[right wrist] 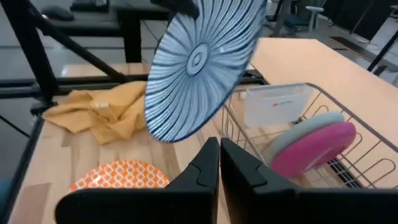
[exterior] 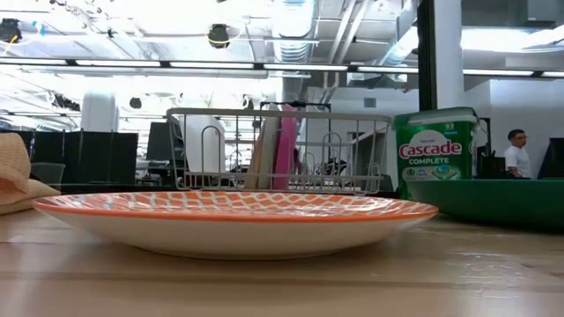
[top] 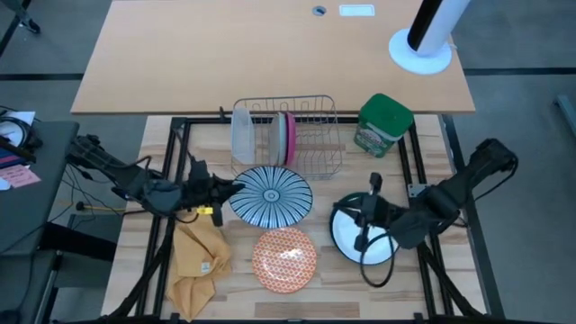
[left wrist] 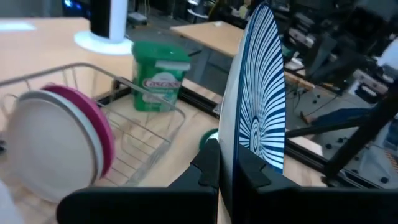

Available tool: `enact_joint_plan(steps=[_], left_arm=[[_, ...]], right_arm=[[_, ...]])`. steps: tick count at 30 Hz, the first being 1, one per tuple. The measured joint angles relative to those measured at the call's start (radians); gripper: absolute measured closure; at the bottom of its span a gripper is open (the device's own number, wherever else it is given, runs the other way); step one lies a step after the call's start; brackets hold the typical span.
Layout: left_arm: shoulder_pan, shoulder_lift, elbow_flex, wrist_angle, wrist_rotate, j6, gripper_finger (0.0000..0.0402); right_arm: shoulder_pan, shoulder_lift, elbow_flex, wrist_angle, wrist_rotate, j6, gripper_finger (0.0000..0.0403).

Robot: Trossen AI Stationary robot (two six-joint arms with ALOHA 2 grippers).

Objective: Sort dishes
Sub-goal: Put the blue patterned plate into the dish rack

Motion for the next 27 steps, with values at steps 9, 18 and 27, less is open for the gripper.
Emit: enact_joint_plan(steps=[9, 18, 27], left_arm=[[0.0, -0.05, 0.0, 0.007, -0.123, 0.079, 0.0401], [0.0, -0.118, 0.0, -0.082, -0.233, 0.064, 0.0401], [0.0, -0.154, 0.0, -0.161, -0.274, -0.016, 0.0401]], right_arm=[[-0.029, 0.055, -0.003, -0.014, -0.004, -0.105, 0.0384], [-0.044, 0.008, -0.003, -0.109, -0.004, -0.152, 0.0384], [-0.054, -0.015, -0.003, -0.296, -0.004, -0.076, 0.0384]])
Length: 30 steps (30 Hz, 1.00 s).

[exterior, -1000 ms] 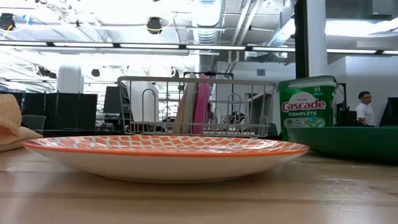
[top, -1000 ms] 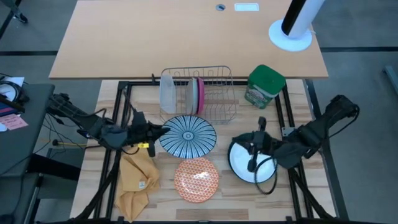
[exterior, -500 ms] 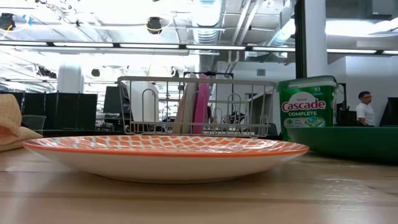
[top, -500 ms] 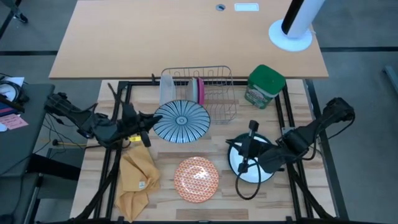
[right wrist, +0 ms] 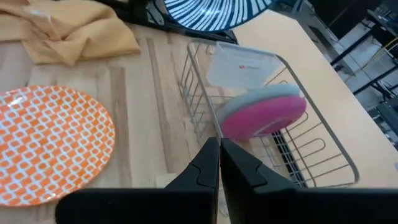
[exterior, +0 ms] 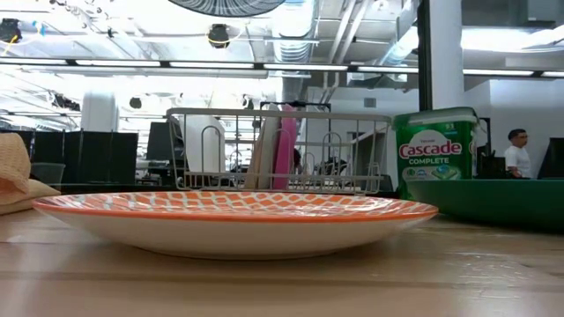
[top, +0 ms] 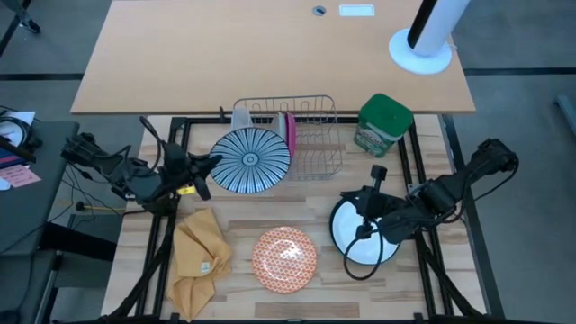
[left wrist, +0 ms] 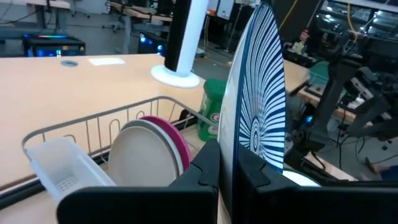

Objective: Sort dishes
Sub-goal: Put the blue patterned plate into the dish rack

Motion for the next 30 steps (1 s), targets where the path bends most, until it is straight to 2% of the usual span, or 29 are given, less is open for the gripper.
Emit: enact_joint_plan(steps=[5, 8, 11, 18, 22, 26, 30], left_arm=[[0.0, 0.001, 0.0, -0.007, 0.012, -0.012, 0.0401], [0.0, -0.014, 0.0, 0.001, 0.084, -0.001, 0.0401], [0.0, -0.025, 0.0, 0.029, 0.114, 0.027, 0.0401], [0.001, -0.035, 0.0, 0.064, 0.092, 0.116, 0.0401], [0.0, -0.028, 0.0, 0.06, 0.121, 0.117, 0.0401], [0.0, -0.005, 0.0, 0.089, 0.173, 0.186, 0.0401], [-0.02, 0.034, -0.001, 0.168, 0.175, 0.341, 0.0401]], right_arm=[[-0.031, 0.0, 0.0, -0.036, -0.001, 0.0, 0.0384], [-0.051, 0.0, 0.0, -0.063, -0.001, 0.002, 0.0384], [-0.072, 0.0, -0.015, -0.071, -0.001, 0.002, 0.0384], [-0.127, 0.001, -0.03, -0.087, -0.004, 0.008, 0.0384], [-0.141, 0.001, -0.03, -0.087, -0.009, 0.054, 0.0384], [-0.138, 0.004, -0.03, -0.079, -0.031, 0.107, 0.0384], [-0.137, 0.007, -0.03, -0.063, -0.067, 0.144, 0.0384]])
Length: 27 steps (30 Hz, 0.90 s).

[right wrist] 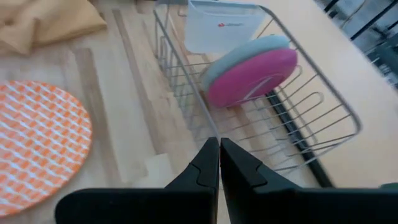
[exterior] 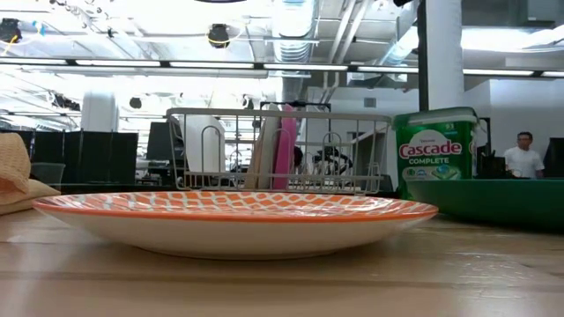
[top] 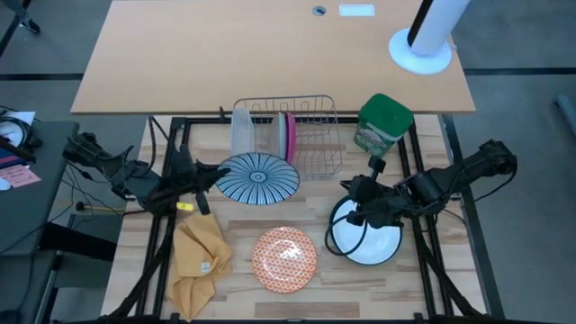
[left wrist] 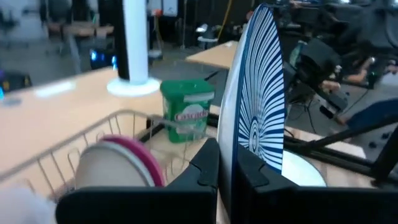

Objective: Sort dishes
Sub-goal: Put the blue patterned plate into the dish rack

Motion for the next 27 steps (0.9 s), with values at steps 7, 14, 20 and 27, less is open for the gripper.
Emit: enact_joint_plan(steps=[7, 14, 20, 27], left_arm=[[-0.066, 0.079, 0.0, 0.088, -0.001, 0.376, 0.0401], [-0.174, 0.179, 0.0, 0.212, -0.001, 0.91, 0.0401], [-0.262, 0.282, 0.0, 0.307, -0.014, 1.513, 0.0401], [-0.323, 0.385, 0.0, 0.496, -0.019, 1.984, 0.0401]], right_arm=[[0.013, 0.0, 0.0, 0.016, -0.04, 0.11, 0.0384], [0.067, 0.0, 0.0, 0.03, -0.043, 0.206, 0.0384], [0.1, 0.0, 0.0, 0.07, -0.042, 0.219, 0.0384], [0.106, 0.018, 0.001, 0.061, -0.042, 0.242, 0.0384]])
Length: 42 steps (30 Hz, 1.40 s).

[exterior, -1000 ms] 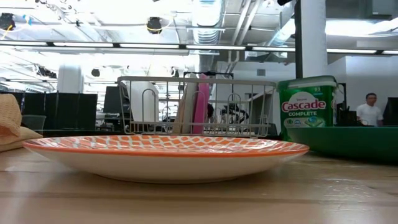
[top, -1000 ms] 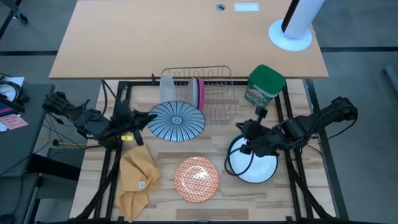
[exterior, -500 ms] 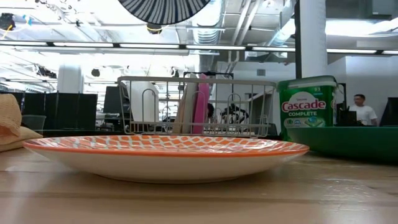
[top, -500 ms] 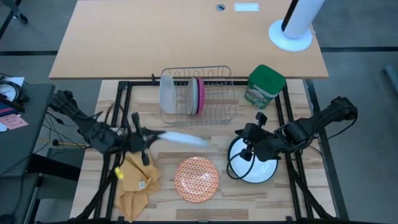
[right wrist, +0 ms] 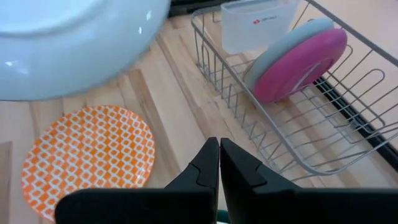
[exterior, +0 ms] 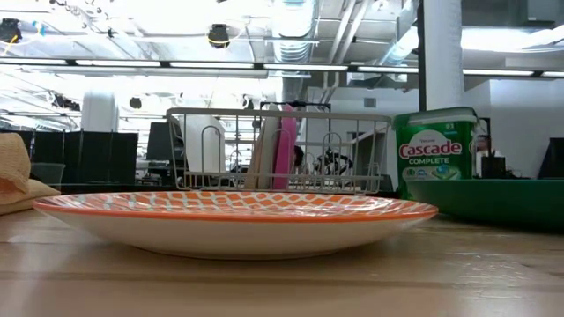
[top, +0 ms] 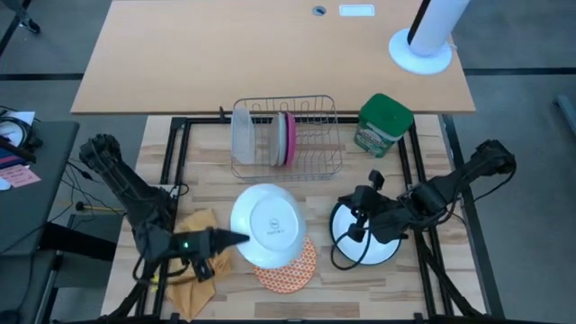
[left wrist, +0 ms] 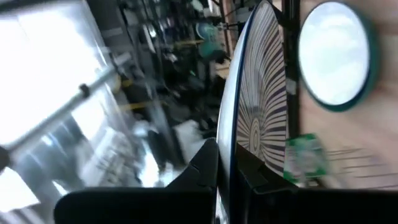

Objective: Sort dishes
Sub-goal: Put the blue patterned plate into the dish rack

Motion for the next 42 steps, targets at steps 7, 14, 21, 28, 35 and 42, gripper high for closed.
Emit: enact_joint_plan(steps=[7, 14, 21, 28, 35, 42], left_arm=[[-0.053, 0.061, 0.0, 0.177, 0.057, 0.318, 0.0401], [-0.104, 0.077, 0.001, 0.34, 0.133, 0.456, 0.0401], [-0.121, 0.078, 0.001, 0.37, 0.139, 0.46, 0.0401], [-0.121, 0.077, 0.001, 0.391, 0.14, 0.44, 0.0401], [-0.111, 0.077, 0.001, 0.444, 0.14, 0.409, 0.0401], [-0.094, 0.077, 0.001, 0.568, 0.139, 0.332, 0.0401]], right_arm=[[-0.008, 0.047, -0.001, -0.019, 0.0, -0.001, 0.0384], [-0.03, 0.05, 0.0, -0.021, -0.002, -0.016, 0.0384], [-0.03, 0.05, 0.0, -0.017, -0.004, -0.024, 0.0384], [-0.03, 0.05, 0.0, -0.017, -0.005, -0.079, 0.0384], [-0.047, 0.048, 0.0, -0.018, -0.008, -0.184, 0.0384], [-0.05, 0.046, 0.032, -0.061, -0.007, -0.267, 0.0384]])
